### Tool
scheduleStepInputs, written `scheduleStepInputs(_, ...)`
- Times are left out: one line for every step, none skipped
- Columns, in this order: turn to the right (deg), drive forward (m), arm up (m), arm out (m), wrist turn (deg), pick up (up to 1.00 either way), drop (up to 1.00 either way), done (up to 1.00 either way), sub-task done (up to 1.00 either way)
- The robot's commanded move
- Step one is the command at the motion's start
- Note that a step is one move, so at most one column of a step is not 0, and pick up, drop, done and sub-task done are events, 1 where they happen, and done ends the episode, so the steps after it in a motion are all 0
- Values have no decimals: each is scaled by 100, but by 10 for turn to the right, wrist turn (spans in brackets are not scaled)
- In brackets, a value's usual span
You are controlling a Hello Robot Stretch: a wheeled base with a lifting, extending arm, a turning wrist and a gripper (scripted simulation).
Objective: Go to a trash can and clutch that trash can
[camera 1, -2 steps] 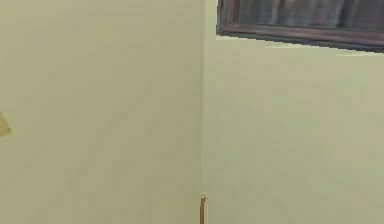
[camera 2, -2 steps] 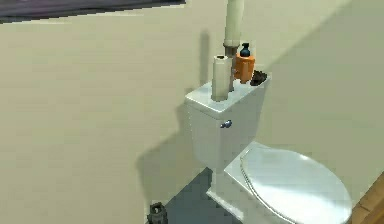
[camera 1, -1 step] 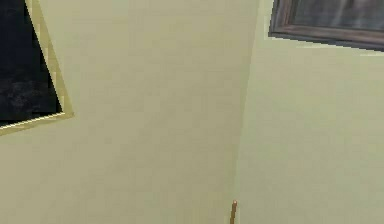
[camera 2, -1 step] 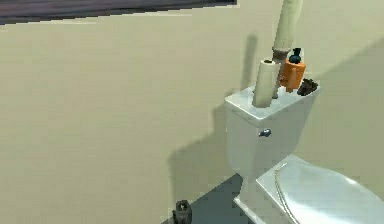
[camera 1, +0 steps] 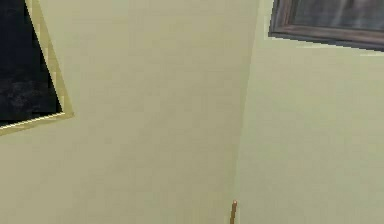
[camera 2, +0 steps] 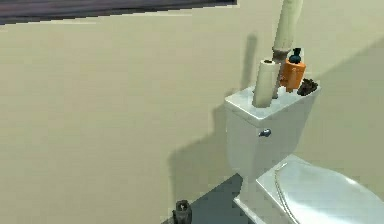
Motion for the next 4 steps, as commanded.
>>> scheduleStepInputs(0, 0, 0, 40, 0, 0, 0, 0, 0)
scheduleStepInputs(0, 0, 0, 0, 450, 0, 0, 0, 0)
scheduleStepInputs(0, 0, 0, 0, 450, 0, 0, 0, 0)
scheduleStepInputs(0, 0, 0, 0, 450, 0, 0, 0, 0)
